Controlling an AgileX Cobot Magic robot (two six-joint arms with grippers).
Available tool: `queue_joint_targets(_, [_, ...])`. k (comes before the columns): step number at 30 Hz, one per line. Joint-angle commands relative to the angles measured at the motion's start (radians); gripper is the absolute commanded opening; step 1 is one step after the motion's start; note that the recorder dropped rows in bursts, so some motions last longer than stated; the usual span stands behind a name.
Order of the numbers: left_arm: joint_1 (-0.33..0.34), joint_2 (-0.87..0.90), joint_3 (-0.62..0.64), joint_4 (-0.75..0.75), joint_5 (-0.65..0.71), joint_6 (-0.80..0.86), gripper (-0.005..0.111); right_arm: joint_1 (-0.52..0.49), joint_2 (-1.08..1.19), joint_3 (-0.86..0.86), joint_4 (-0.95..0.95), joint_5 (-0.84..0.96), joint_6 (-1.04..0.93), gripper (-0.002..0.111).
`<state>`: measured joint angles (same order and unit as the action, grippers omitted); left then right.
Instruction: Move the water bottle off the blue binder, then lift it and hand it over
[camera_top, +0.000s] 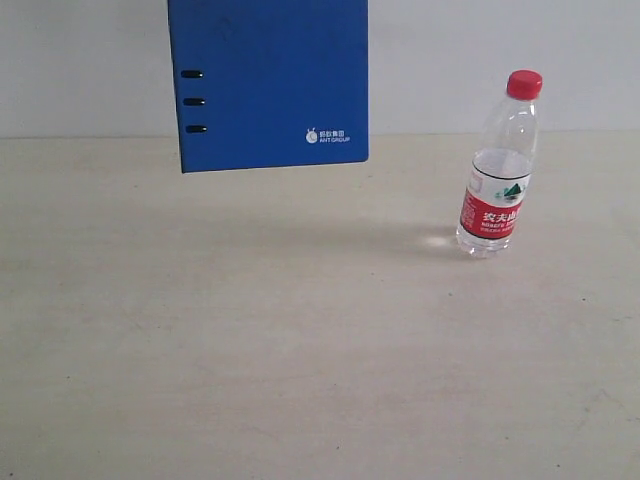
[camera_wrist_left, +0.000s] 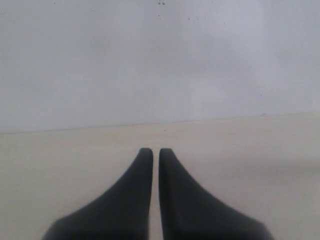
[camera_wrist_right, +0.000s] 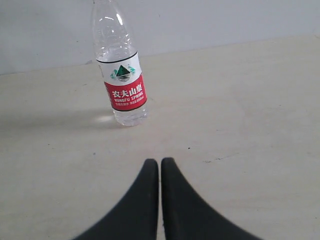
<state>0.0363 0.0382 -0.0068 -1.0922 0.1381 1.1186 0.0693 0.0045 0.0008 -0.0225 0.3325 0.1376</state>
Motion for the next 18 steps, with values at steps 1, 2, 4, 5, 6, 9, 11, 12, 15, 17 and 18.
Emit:
queue_joint_targets(1, [0.000, 0.005, 0.007, -0.057, 0.072, -0.021, 0.004, -0.007, -0.004, -0.001, -0.005, -0.011, -0.006, 0.000])
queue_joint_targets(2, [0.000, 0.005, 0.007, 0.012, 0.100, -0.081, 0.004, -0.007, -0.004, -0.001, -0.005, -0.011, -0.006, 0.000])
queue_joint_targets(4, [0.000, 0.007, 0.007, 0.244, 0.161, -0.338, 0.004, -0.007, -0.004, -0.001, -0.005, -0.011, -0.006, 0.000])
queue_joint_targets(5, [0.000, 0.007, 0.007, 0.333, 0.196, -0.450, 0.004, -0.007, -0.004, -0.001, -0.005, -0.011, -0.006, 0.000])
queue_joint_targets(6, [0.000, 0.007, 0.007, 0.425, 0.221, -0.577, 0.004, -0.007, -0.004, -0.001, -0.005, -0.011, -0.006, 0.000])
queue_joint_targets(9, [0.000, 0.007, 0.007, 0.616, 0.225, -0.759, 0.004, -0.007, -0.004, -0.001, -0.005, -0.011, -0.006, 0.000])
queue_joint_targets(11, [0.000, 0.007, 0.007, 0.716, 0.199, -0.798, 0.004, -0.007, -0.004, -0.001, -0.005, -0.011, -0.006, 0.000])
queue_joint_targets(12, [0.000, 0.007, 0.007, 0.743, 0.188, -0.800, 0.004, -0.007, -0.004, -0.001, -0.005, -0.011, -0.006, 0.000])
queue_joint_targets(15, [0.000, 0.007, 0.007, 0.771, 0.182, -0.800, 0.004, -0.007, -0.004, -0.001, -0.005, -0.011, -0.006, 0.000])
queue_joint_targets(17, [0.000, 0.007, 0.007, 0.771, 0.179, -0.800, 0.004, -0.007, -0.004, -0.001, -0.005, -0.011, -0.006, 0.000])
queue_joint_targets(18, [0.000, 0.007, 0.007, 0.771, 0.179, -0.800, 0.004, -0.007, -0.004, -0.001, -0.005, -0.011, -0.006, 0.000])
